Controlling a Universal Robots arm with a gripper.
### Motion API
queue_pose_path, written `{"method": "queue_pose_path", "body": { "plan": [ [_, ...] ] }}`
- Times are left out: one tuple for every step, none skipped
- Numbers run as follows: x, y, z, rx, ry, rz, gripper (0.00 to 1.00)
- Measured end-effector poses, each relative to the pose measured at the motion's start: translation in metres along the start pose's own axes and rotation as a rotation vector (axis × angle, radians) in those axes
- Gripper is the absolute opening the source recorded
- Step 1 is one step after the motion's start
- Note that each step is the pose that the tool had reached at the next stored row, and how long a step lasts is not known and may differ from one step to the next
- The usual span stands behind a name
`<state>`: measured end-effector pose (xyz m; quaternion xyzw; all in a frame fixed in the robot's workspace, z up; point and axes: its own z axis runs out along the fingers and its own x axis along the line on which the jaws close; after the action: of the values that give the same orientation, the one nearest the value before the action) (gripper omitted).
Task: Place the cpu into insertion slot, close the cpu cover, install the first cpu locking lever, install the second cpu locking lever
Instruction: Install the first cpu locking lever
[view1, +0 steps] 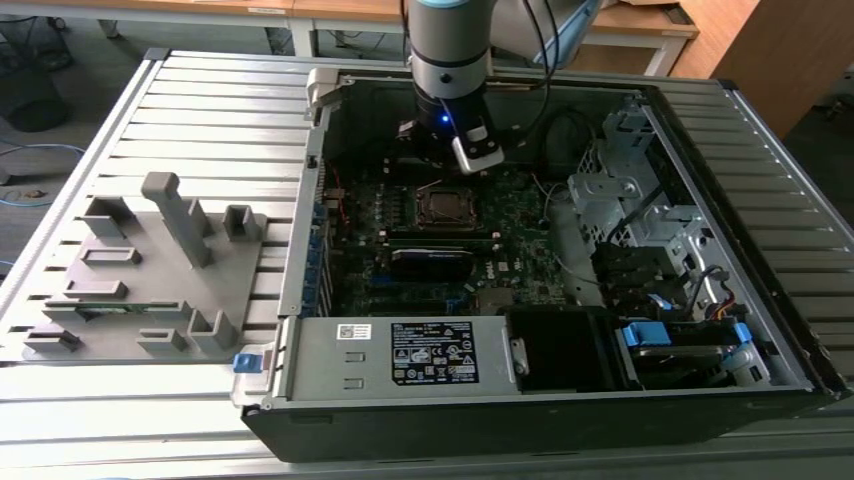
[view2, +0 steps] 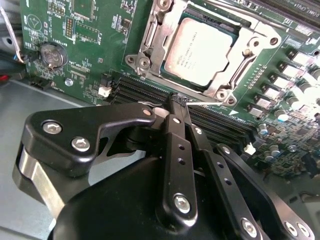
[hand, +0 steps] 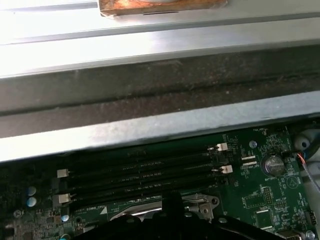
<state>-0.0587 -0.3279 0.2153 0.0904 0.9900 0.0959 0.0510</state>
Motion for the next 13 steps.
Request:
{"method": "queue_pose_path", "body": {
  "plan": [
    [0.0001,0.0002,0.0002,0.0004,-0.0011,0.005,0.1],
    [0.0001,0.0005,0.0005,0.0007,-0.0018,0.009,0.1],
    [0.0002,0.0006,0.0006,0.0007,-0.0022,0.011,0.1],
    [0.0002,0.0005,0.0006,0.0006,-0.0022,0.011,0.1],
    [0.0002,0.0006,0.0006,0.0007,-0.0022,0.011,0.1],
    [0.0002,0.0006,0.0006,0.0006,-0.0023,0.011,0.1],
    [0.0002,0.0006,0.0006,-0.0019,-0.0019,0.012,0.1],
    [0.0002,0.0006,0.0006,-0.012,0.0,0.013,0.1],
    [0.0002,0.0006,0.0006,-0.0201,0.0014,0.014,0.1],
    [0.0002,0.0006,0.0006,-0.0236,0.002,0.015,0.1],
    [0.0002,0.0007,0.0007,-0.0246,0.0021,0.015,0.1],
    [0.0002,0.0007,0.0007,-0.0252,0.0022,0.015,0.1],
    [0.0002,0.0006,0.0008,-0.0259,0.0023,0.015,0.1]
  ]
}}
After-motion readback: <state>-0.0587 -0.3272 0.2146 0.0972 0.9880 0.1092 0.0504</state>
